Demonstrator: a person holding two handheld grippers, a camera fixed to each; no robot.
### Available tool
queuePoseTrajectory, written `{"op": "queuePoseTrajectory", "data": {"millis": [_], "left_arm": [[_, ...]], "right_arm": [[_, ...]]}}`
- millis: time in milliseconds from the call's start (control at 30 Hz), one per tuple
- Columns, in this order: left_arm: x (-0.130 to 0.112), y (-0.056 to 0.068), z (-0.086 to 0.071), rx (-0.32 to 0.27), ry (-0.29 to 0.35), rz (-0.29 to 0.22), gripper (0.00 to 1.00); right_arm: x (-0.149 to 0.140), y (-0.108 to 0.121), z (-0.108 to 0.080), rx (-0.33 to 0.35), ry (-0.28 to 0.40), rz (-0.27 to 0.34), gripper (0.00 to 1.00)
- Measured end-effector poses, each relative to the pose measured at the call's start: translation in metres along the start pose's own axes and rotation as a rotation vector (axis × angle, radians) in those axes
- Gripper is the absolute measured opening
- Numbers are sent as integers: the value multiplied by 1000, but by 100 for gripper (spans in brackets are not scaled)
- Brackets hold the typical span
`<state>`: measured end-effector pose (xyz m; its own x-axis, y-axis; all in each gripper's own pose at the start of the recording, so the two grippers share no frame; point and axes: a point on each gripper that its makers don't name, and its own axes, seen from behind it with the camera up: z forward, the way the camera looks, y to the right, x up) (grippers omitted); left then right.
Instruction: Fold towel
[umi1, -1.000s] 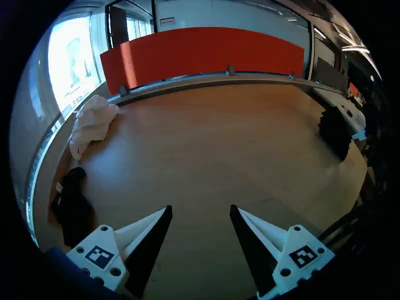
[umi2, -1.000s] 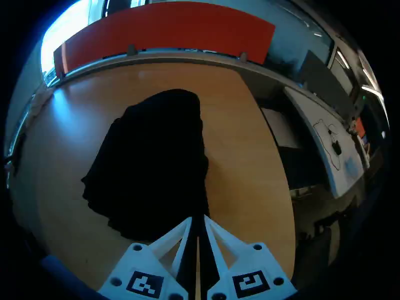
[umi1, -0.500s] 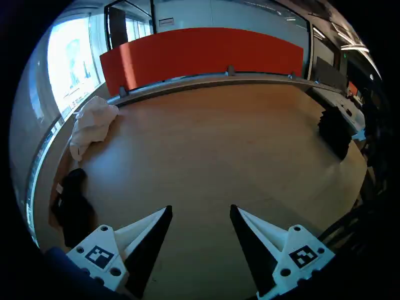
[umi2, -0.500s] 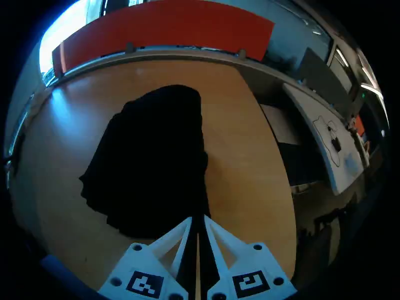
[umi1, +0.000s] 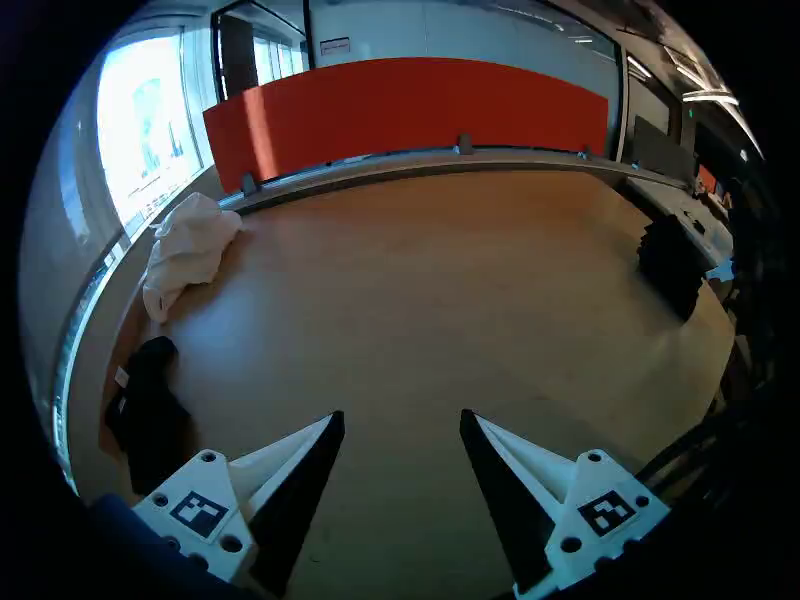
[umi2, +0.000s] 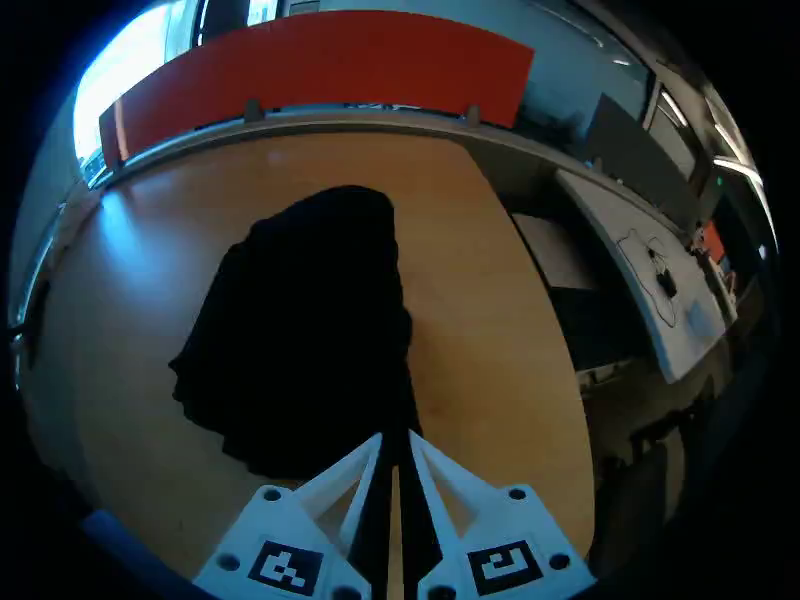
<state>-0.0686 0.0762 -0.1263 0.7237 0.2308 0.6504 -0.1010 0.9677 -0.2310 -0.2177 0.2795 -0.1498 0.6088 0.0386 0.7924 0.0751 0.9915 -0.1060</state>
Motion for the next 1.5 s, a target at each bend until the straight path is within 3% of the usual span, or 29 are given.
{"op": "queuePoseTrajectory", "data": {"millis": [233, 433, 533, 667, 867, 1033, 1167, 1500], "left_arm": [[0, 0, 1, -4, 2, -7, 85], [1, 1, 3, -9, 3, -4, 85], [1, 2, 4, -10, 5, -5, 85], [2, 1, 4, -11, 7, -10, 85], [5, -3, 3, -5, 19, -13, 85], [12, -5, 3, -3, 38, -22, 85], [18, -6, 5, -2, 57, -32, 85], [43, -5, 7, -4, 127, -50, 85]], "right_arm": [[4, 6, -16, -34, 34, -6, 28], [13, -3, -23, -13, 63, 2, 71], [17, -9, -24, 5, 70, 5, 83], [25, -15, -26, 8, 89, 2, 90], [45, -25, -31, 7, 144, 3, 93], [75, -48, -43, 46, 247, 18, 93], [97, -66, -52, 69, 321, 23, 99], [145, -120, -79, 126, 485, -4, 100]]}}
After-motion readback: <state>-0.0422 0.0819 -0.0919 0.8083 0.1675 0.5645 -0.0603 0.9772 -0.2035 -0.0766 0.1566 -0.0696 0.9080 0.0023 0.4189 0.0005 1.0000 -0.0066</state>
